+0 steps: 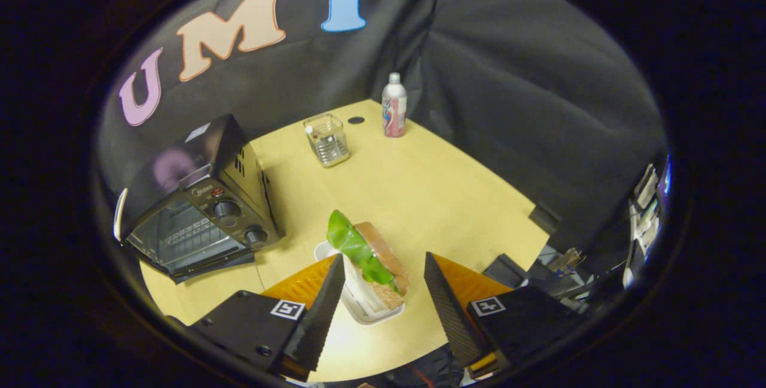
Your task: Open the toaster oven, put the food inside, and close the toaster oven door.
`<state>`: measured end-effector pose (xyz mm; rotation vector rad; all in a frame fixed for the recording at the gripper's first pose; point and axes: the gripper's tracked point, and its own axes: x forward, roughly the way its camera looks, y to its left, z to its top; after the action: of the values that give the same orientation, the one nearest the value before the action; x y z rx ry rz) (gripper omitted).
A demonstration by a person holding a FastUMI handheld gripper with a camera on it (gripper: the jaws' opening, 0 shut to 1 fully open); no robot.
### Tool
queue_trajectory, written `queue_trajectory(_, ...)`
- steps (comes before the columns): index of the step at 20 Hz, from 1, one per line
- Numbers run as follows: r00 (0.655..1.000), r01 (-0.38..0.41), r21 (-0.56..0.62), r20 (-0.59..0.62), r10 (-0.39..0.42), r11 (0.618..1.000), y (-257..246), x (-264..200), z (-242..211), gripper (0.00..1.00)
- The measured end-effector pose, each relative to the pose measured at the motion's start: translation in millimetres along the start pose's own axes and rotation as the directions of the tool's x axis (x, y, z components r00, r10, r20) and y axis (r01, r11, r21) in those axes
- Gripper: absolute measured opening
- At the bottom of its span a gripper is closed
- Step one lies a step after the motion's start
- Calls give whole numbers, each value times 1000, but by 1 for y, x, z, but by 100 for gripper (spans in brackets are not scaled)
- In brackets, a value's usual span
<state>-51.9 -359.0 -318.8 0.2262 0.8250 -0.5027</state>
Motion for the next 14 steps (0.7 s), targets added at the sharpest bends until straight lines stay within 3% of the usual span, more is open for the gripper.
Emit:
queue_trajectory(7, 991, -67, 11, -112, 68, 998, 3, 29, -9, 85)
queue_trajectory(14, 985, -75, 33, -155, 79, 997, 17, 28, -17, 46)
